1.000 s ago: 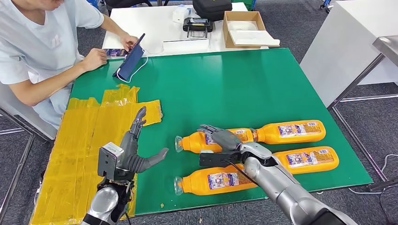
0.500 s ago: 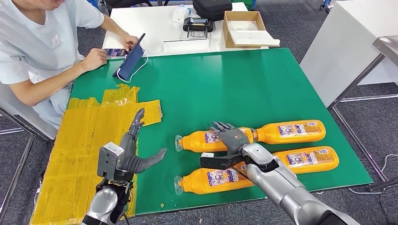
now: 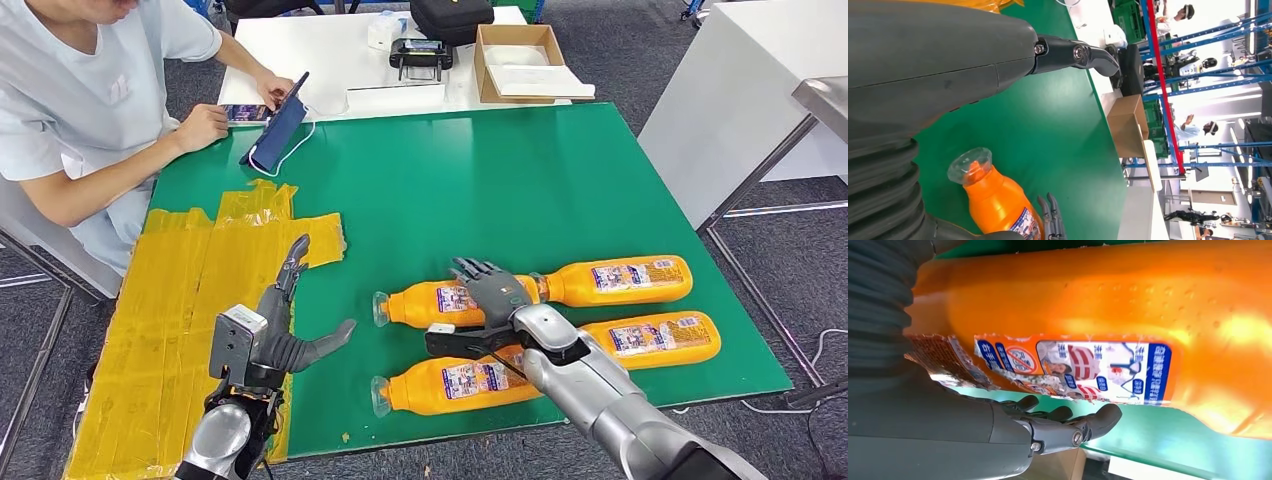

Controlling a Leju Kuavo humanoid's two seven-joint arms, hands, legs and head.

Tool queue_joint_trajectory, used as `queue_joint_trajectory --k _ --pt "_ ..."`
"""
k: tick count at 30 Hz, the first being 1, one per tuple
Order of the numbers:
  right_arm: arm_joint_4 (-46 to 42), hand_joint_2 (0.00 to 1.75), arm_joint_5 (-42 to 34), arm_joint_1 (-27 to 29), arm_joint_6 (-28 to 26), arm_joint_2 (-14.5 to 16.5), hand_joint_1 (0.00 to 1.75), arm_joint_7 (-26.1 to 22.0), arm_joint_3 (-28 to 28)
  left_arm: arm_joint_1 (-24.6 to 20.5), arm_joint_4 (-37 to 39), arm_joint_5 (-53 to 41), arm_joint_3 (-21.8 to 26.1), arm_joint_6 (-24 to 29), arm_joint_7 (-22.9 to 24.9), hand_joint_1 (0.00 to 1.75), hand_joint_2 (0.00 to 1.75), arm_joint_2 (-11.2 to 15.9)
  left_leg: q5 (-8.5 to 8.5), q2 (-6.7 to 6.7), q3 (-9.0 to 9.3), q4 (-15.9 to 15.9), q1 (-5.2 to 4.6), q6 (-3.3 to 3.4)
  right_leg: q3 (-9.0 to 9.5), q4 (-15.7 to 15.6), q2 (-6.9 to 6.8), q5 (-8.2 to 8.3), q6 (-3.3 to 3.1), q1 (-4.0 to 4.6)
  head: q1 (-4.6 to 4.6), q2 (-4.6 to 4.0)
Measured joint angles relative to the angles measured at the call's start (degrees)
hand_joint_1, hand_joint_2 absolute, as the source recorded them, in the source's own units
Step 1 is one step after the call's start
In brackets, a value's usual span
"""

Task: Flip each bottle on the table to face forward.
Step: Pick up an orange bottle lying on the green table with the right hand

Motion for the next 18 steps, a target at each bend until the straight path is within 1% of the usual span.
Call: queue_joint_trajectory --k 5,6,7,9,10,12,18 --pt "2.5 1.75 0.8 -1.2 2.2 0.6 0.07 0.0 -0.5 0.0 0.0 0.0 0.0 -0.4 0.1 0.00 1.75 -0.2 0.00 0.02 0.10 0.0 0.00 0.00 0.07 0.0 0.00 0.00 -0.01 0.00 0.00 0.00" --pt "3.1 1.75 1.0 -1.5 2.6 0.7 0.21 0.0 -0.5 0.0 0.0 0.0 0.0 -0.4 0.1 0.00 1.75 -0.3 0.00 0.01 0.13 0.0 0.00 0.00 0.09 0.0 0.00 0.00 -0.01 0.00 0.00 0.00" --pt "3.6 1.75 1.1 -1.8 2.8 0.8 0.55 0.0 -0.5 0.0 0.0 0.0 0.0 -0.4 0.1 0.00 1.75 -0.3 0.00 0.01 0.15 0.0 0.00 0.00 0.11 0.0 0.00 0.00 -0.01 0.00 0.00 0.00" --pt "4.3 1.75 1.3 -2.1 3.1 0.9 1.26 0.0 -0.5 -0.1 0.0 0.0 0.0 -0.5 0.1 0.00 1.75 -0.3 0.01 0.01 0.18 0.0 0.00 0.00 0.14 0.0 0.00 0.00 -0.01 0.00 0.00 0.00" --pt "4.6 1.75 1.3 -2.2 3.2 1.0 1.50 0.0 -0.5 -0.1 0.0 0.0 0.0 -0.5 0.1 0.00 1.75 -0.3 0.01 0.01 0.18 0.0 0.00 0.01 0.14 0.0 0.00 0.01 -0.01 0.00 0.00 0.00" --pt "5.2 1.75 1.5 -2.4 3.4 1.0 1.58 0.1 -0.6 -0.1 0.0 0.0 0.1 -0.5 0.1 0.00 1.75 -0.3 0.03 0.01 0.18 0.0 0.00 0.01 0.14 0.0 0.00 0.02 -0.01 0.00 0.00 0.00" --pt "6.6 1.75 1.5 -3.2 4.3 1.2 1.59 0.4 -0.6 -0.1 0.0 0.0 0.3 -0.5 0.2 0.00 1.75 -0.3 0.09 -0.02 0.18 0.0 -0.01 0.03 0.16 0.0 -0.01 0.03 -0.01 -0.01 0.01 0.00"
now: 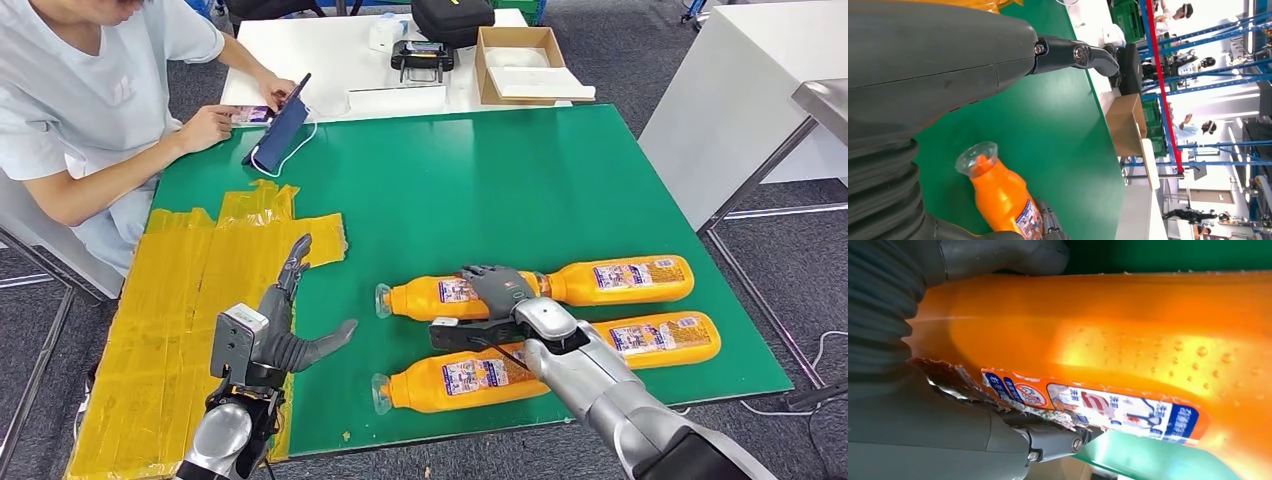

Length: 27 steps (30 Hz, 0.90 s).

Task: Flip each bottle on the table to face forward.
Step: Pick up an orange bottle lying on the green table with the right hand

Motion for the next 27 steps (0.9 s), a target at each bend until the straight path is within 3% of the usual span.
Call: queue_joint_trajectory --k 8,12,16,22,27 --pt "1.3 1.75 0.3 -1.1 0.8 0.5 1.61 0.7 0.0 0.0 0.3 0.2 0.5 0.0 0.1 0.00 1.75 0.0 0.00 -0.01 0.00 0.0 0.00 0.00 0.00 0.0 0.00 -0.01 0.00 0.00 -0.01 0.00" --pt "1.5 1.75 0.5 -1.2 0.7 0.6 1.74 1.0 0.0 0.0 0.3 0.2 0.6 0.0 0.1 0.00 1.75 0.0 0.00 -0.01 -0.01 0.0 0.00 0.00 0.00 0.0 0.00 -0.01 0.00 0.00 -0.01 0.00" --pt "1.6 1.75 0.8 -1.1 -1.2 0.8 1.75 1.7 -0.1 0.0 0.3 0.2 0.7 0.0 0.1 0.00 1.75 0.0 0.00 -0.01 -0.02 0.0 0.00 0.00 0.00 0.0 0.00 -0.01 0.00 0.00 -0.01 0.00" --pt "-3.6 1.75 1.6 4.5 -15.7 2.6 1.75 2.5 -5.8 0.4 -0.7 -0.8 0.8 0.0 1.0 0.00 1.75 -0.1 0.00 0.00 -0.17 0.0 0.01 -0.01 -0.11 0.0 0.00 0.00 0.02 0.01 0.00 0.00" --pt "-13.6 1.75 -1.9 10.8 -25.3 4.4 1.75 -3.1 -13.4 0.3 -1.6 -1.4 0.7 -0.2 1.3 0.00 1.75 -0.1 -0.02 -0.06 -0.28 0.0 0.03 -0.04 -0.23 0.0 -0.02 -0.04 0.01 0.02 -0.01 0.00"
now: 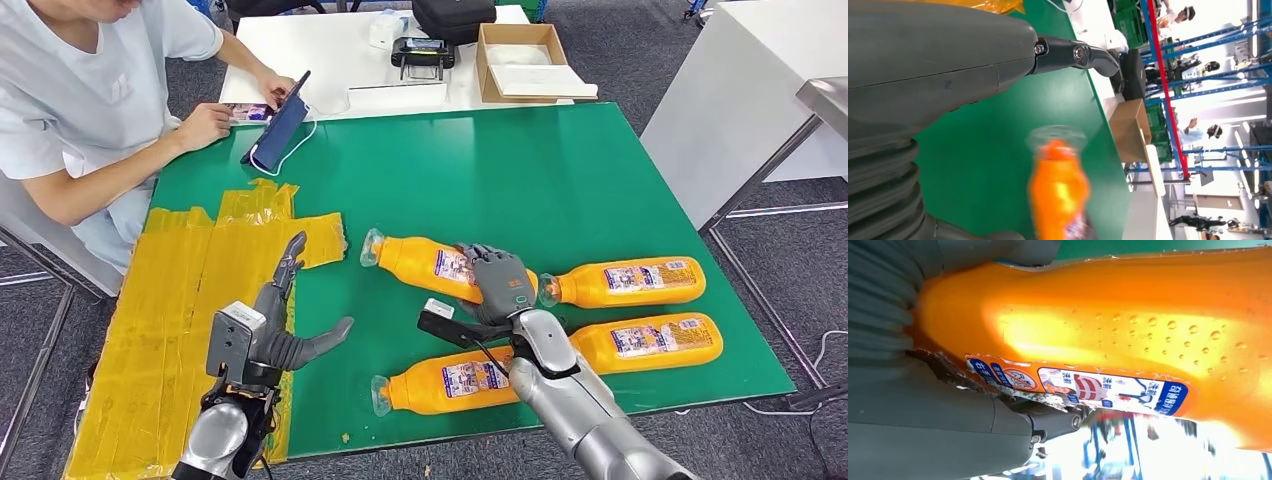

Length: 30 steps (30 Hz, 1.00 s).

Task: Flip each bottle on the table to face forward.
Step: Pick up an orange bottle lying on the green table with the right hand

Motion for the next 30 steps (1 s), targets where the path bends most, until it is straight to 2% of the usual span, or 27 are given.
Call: queue_joint_trajectory --k 5,12,14,17,19,23,30 --pt "-7.9 1.75 -6.2 5.4 -4.0 1.5 1.75 -5.9 -6.5 -0.8 0.0 -0.7 -0.9 -1.0 0.1 0.00 1.75 0.2 -0.02 0.00 -0.12 0.0 -0.01 -0.01 -0.10 0.0 0.00 -0.01 -0.01 -0.01 0.01 0.00" --pt "-15.1 1.75 -15.8 10.2 -4.9 3.7 1.75 -11.8 -11.6 -1.7 -0.1 -0.3 -2.6 -2.4 0.8 0.00 1.75 0.8 -0.02 0.02 -0.16 0.0 -0.02 -0.01 -0.16 0.0 0.01 0.00 0.01 -0.02 0.01 0.00" --pt "-16.7 1.75 -20.4 11.1 -2.9 4.3 1.75 -13.3 -12.7 -2.0 -0.1 0.8 -3.2 -3.7 1.3 0.00 1.75 1.0 -0.02 0.04 -0.16 0.0 -0.01 -0.01 -0.17 0.0 0.01 0.00 0.01 -0.01 0.01 0.00" --pt "-17.9 1.75 -29.1 12.0 4.0 5.1 1.75 -15.6 -13.7 -2.9 0.0 3.3 -4.5 -6.2 2.0 0.00 1.75 1.3 -0.02 0.06 -0.17 0.0 -0.01 -0.01 -0.20 0.0 0.02 0.01 0.00 -0.01 0.01 0.00" --pt "-17.9 1.75 -32.3 12.4 6.9 5.6 1.75 -16.7 -13.9 -3.6 0.2 4.3 -5.6 -7.2 2.2 0.00 1.75 1.5 -0.02 0.06 -0.18 0.0 -0.01 -0.01 -0.20 0.0 0.02 0.01 0.00 -0.01 0.01 0.00" --pt "-18.0 1.75 -34.7 12.7 9.3 6.1 1.75 -17.7 -14.2 -4.5 0.5 5.8 -6.9 -8.5 2.6 0.00 1.75 1.7 -0.02 0.07 -0.19 0.0 -0.01 -0.01 -0.21 0.0 0.02 0.00 0.00 -0.01 0.01 0.00" --pt "-17.5 1.75 -37.1 12.7 13.8 7.3 1.75 -21.2 -12.3 -6.8 1.1 16.1 -10.6 -15.8 5.9 0.00 1.75 2.6 -0.02 0.06 -0.23 0.0 -0.01 -0.01 -0.23 0.0 0.02 0.01 0.01 -0.01 0.01 0.00"
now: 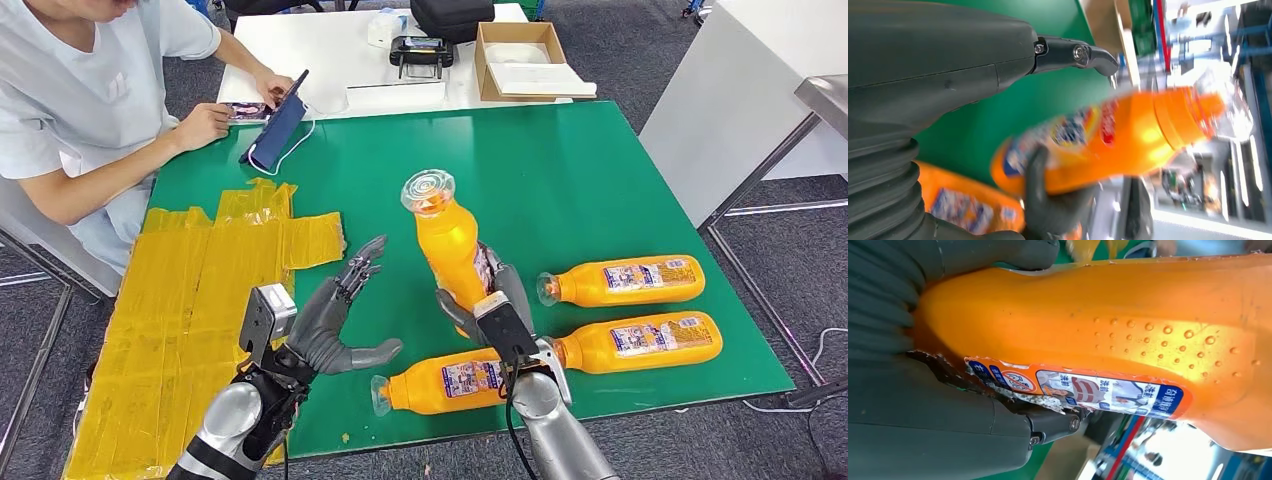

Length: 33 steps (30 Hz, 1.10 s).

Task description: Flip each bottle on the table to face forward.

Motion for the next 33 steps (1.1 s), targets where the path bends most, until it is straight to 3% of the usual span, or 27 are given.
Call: queue_joint_trajectory --k 11,33 --pt "-0.9 1.75 3.5 0.1 -1.8 1.3 1.75 -3.7 7.7 -2.7 1.2 3.9 -2.8 1.2 1.8 0.00 1.75 0.9 0.00 0.02 -0.01 0.0 0.01 -0.01 -0.04 0.0 0.01 0.00 -0.01 0.00 0.00 0.00" --pt "-0.5 1.75 6.5 -2.1 -3.7 1.6 1.75 -2.9 17.8 -3.4 1.8 11.1 -2.0 3.0 1.0 0.00 1.75 0.9 0.01 0.02 -0.04 0.0 0.01 -0.01 -0.07 0.0 0.00 0.00 -0.01 0.00 -0.01 0.00"
